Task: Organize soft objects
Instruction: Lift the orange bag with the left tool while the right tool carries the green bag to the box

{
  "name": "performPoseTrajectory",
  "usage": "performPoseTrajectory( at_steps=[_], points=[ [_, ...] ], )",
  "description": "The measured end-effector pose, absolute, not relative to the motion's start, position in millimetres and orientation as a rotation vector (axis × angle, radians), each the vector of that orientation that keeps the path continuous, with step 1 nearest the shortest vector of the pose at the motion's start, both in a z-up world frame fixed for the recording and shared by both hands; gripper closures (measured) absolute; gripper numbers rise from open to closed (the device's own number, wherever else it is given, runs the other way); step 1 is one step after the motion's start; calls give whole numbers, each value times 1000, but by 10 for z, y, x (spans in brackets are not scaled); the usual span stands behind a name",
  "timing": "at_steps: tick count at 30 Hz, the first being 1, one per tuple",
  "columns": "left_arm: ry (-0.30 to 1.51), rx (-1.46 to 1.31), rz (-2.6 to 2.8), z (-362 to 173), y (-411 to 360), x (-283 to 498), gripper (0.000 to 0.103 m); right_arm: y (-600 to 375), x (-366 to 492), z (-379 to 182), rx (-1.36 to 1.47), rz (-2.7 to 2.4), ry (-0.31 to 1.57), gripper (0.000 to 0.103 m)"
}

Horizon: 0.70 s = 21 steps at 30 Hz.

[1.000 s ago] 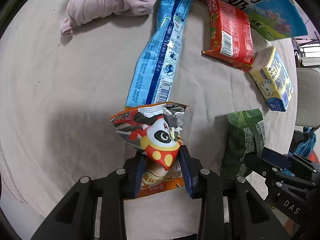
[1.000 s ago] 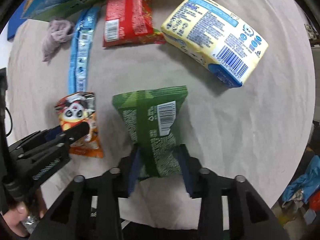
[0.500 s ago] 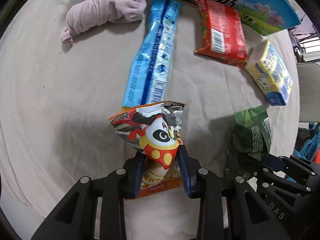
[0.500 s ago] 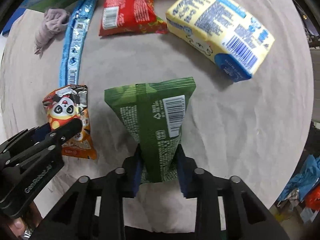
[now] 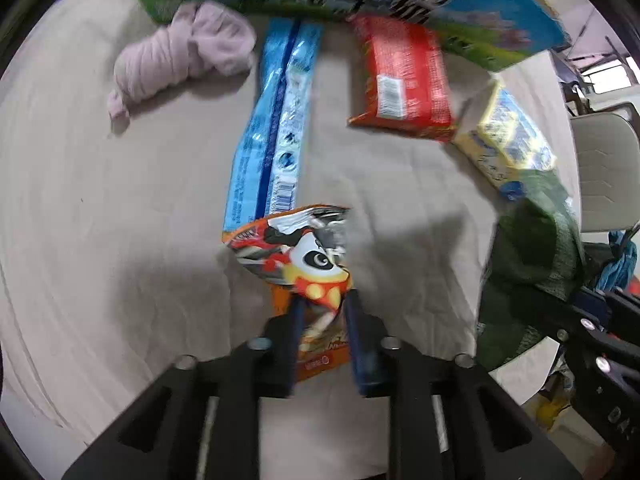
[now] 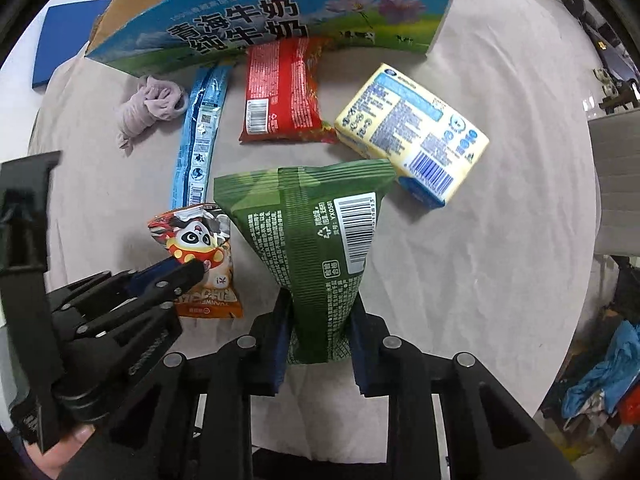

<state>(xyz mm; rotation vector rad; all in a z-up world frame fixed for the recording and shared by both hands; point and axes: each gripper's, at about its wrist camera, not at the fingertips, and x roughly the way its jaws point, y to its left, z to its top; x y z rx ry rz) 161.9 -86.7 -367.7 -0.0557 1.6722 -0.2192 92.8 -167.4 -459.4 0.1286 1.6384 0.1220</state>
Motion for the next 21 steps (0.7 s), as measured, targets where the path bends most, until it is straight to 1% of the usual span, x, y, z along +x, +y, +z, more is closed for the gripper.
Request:
performPoseTrajectory(
  at_steps=[1,2,3,6,8,9,11,13,21],
  points=[
    [1696,-70,-219,-3738,-857,1634,75,-1690,932,-4603,129,124,1643,76],
    [1707,-83,-217,-3786,-843,1645,71,-1681,947,-4638,134,125,1651,76],
    [1709,-99,-218,-3834,-827,1659,70,-1775,1036,-4652,138,128,1659,76],
    [1692,-115,-213,-3840,-841,1658,71,-1781,1065,-4797,141,125,1682,76],
    [1667,-85,-213,-3786,-893,1625,74,-1770,1051,-4843,146,123,1687,76],
    [1653,-70,-208,-3734,-886,1606,75,-1772,1046,-4860,146,122,1688,76],
    [1630,-65,-198,-3607,-905,1545,81,-1770,1039,-4880,147,116,1687,76],
    [1594,-71,-188,-3434,-936,1512,84,-1796,1038,-4856,152,111,1680,76],
    [1454,-89,-230,-2746,-1100,1567,87,-1995,1088,-4440,219,122,1614,76]
  ],
)
